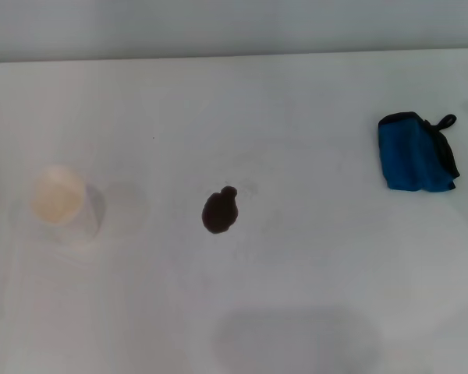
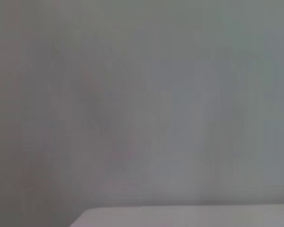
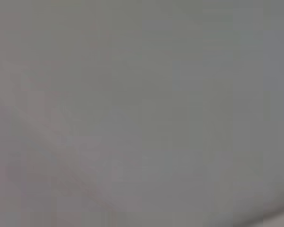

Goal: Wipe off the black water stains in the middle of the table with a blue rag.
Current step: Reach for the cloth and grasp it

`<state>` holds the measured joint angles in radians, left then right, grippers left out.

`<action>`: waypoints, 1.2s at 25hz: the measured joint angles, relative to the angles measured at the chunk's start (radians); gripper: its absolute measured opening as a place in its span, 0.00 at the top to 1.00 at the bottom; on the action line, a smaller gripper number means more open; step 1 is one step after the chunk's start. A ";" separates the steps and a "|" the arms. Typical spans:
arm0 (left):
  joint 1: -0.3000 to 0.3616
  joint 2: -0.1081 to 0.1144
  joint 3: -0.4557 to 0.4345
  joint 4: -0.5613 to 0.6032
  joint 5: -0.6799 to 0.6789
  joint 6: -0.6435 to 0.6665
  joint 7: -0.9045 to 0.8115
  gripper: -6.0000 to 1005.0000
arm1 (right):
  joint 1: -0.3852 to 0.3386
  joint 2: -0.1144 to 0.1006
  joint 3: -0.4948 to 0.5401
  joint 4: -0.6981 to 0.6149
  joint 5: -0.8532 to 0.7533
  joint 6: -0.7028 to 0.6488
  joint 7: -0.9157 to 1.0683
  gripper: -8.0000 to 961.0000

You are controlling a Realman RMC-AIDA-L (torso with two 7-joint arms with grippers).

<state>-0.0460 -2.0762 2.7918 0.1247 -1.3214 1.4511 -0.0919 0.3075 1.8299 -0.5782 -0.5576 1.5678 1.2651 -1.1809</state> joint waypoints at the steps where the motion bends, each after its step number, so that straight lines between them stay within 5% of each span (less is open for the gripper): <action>1: -0.006 0.000 0.000 0.000 -0.001 -0.001 0.000 0.12 | 0.030 -0.024 -0.010 -0.015 -0.075 0.012 0.069 0.32; 5: -0.034 0.000 0.000 -0.006 -0.001 -0.003 0.000 0.12 | 0.134 -0.074 -0.022 -0.097 -0.335 0.115 0.237 0.32; 9: -0.055 -0.001 0.000 -0.014 -0.003 -0.003 0.000 0.12 | 0.228 -0.070 -0.035 -0.219 -0.570 0.221 0.349 0.32; 13: -0.078 0.000 0.000 -0.021 -0.001 -0.003 0.000 0.12 | 0.296 -0.025 -0.136 -0.374 -0.768 0.279 0.435 0.32; 17: -0.103 0.001 0.005 -0.024 0.002 0.001 0.000 0.12 | 0.344 0.051 -0.278 -0.522 -0.992 0.290 0.516 0.32; 22: -0.112 0.003 0.003 -0.039 0.002 0.003 0.000 0.12 | 0.457 0.169 -0.349 -0.534 -1.312 0.276 0.548 0.32; 24: -0.118 0.003 0.006 -0.041 0.003 0.003 0.000 0.12 | 0.476 0.186 -0.403 -0.512 -1.360 0.258 0.569 0.32; 30: -0.116 0.000 0.011 -0.042 0.003 0.000 0.008 0.12 | 0.524 0.181 -0.575 -0.393 -1.380 0.189 0.658 0.32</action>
<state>-0.1620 -2.0767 2.8023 0.0827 -1.3180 1.4508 -0.0842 0.8316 2.0108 -1.1531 -0.9511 0.1879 1.4542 -0.5231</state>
